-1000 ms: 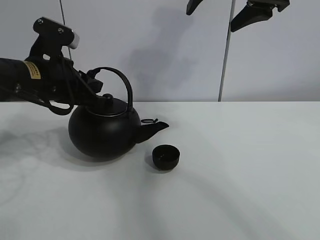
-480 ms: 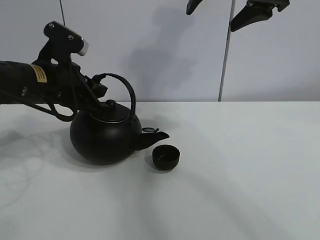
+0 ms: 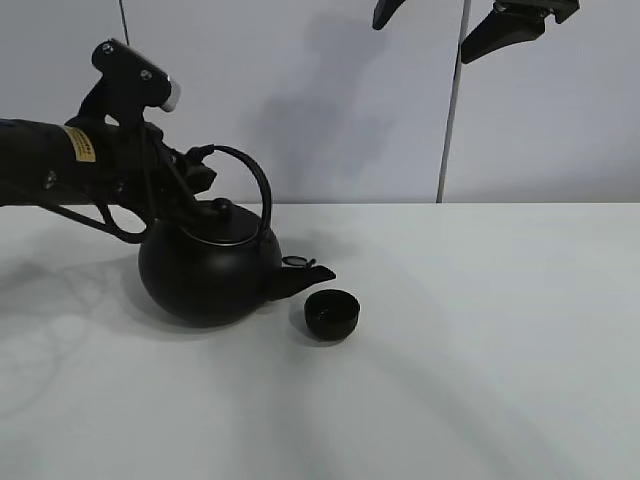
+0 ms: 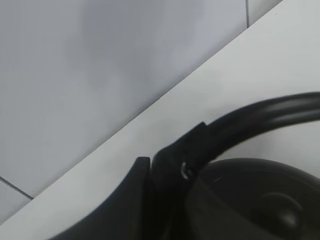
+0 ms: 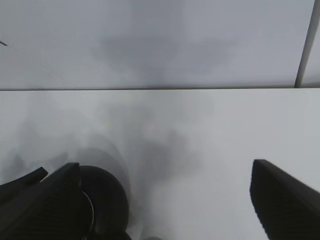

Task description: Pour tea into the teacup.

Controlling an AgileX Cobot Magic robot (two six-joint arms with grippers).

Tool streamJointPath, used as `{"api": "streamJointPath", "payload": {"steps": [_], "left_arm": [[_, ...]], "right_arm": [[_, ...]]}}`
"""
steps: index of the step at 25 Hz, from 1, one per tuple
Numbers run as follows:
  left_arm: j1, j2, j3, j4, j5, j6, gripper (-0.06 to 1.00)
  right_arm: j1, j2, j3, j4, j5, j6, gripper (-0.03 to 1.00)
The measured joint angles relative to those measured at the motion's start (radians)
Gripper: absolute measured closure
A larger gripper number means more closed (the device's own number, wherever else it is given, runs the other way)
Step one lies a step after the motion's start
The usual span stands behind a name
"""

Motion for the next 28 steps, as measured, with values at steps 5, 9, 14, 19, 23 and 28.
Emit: {"api": "streamJointPath", "payload": {"steps": [5,9,14,19,23,28], "left_arm": [[0.000,0.000,-0.017,0.000,0.009,0.017,0.85],[-0.001,0.000,-0.017,0.000,0.009,0.039,0.85],[-0.007,0.001,-0.017,-0.002,0.009,0.056,0.85],[-0.007,0.003,-0.020,-0.002,0.009,0.072,0.85],[-0.008,0.005,-0.020,-0.003,0.004,0.087,0.85],[-0.008,0.006,-0.020,-0.003,-0.001,0.094,0.85]], "right_arm": [[0.000,0.000,0.000,0.000,0.000,0.000,0.34],[0.000,0.000,0.000,0.000,0.000,0.000,0.34],[0.000,0.000,0.000,0.000,0.000,0.000,0.34],[0.000,0.000,0.000,0.000,0.001,0.000,0.34],[0.000,0.000,0.000,0.000,0.001,0.000,0.34],[0.000,0.000,0.000,0.000,0.001,0.000,0.34]]}}
